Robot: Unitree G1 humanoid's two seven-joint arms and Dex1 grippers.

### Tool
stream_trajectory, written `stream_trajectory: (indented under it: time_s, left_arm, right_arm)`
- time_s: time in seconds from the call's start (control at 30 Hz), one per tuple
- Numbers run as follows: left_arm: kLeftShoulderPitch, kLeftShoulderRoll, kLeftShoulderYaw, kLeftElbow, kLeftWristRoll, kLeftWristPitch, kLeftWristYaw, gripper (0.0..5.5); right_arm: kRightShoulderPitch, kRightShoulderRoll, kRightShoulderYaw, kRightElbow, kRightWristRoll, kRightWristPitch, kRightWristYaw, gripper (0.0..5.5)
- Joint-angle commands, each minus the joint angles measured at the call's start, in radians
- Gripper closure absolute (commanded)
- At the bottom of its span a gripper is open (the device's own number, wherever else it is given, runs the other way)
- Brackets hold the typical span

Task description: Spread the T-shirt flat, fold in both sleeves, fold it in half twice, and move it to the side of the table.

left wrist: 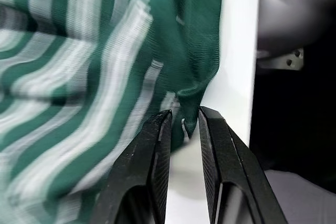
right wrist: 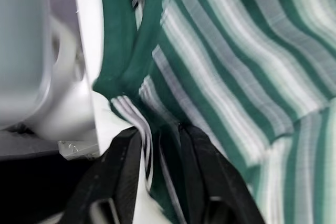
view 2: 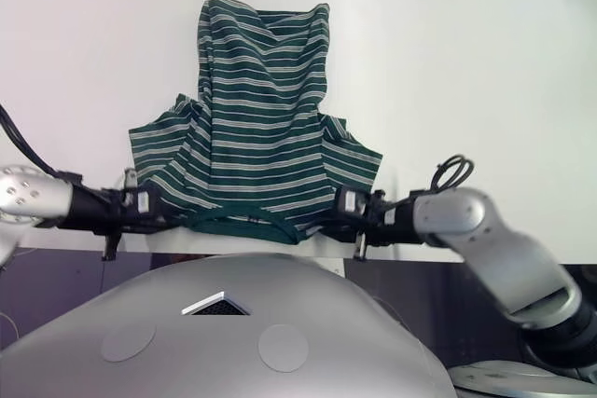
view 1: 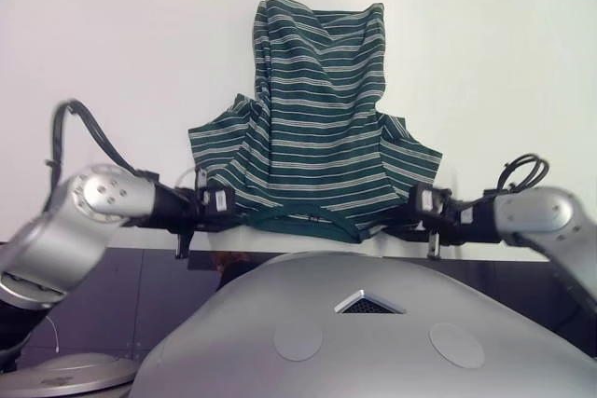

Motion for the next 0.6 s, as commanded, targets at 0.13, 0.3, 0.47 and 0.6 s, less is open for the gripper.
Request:
stream_trajectory:
  time_s: [0.13,0.3,0.47,0.6]
  left_arm:
    - [-0.546,-0.188,-0.02,0.465,-0.019,-0.12,0.088,4.79]
    - [-0.76,-0.537,-0.27,1.125,0.269,-0.432,0.299,5.47]
    - [-0.825,-0.664,-0.378,1.425,0.377,-0.455,0.281,5.49]
    - [-0.808,-0.6,-0.48,1.49,0.515,-0.486,0.251,5.5]
  right_arm:
    - [-0.447,0.19,-0.133,0.45,0.166,-0.039,-0.009,4.4]
    - [-0.699,0.563,0.182,0.969,-0.21,-0.263,-0.326,4.4]
    - [-0.744,0.644,0.307,1.262,-0.429,-0.449,-0.414,4.4]
    - [-0.754,0.628,0.301,1.389,-0.506,-0.536,-0.436,5.1]
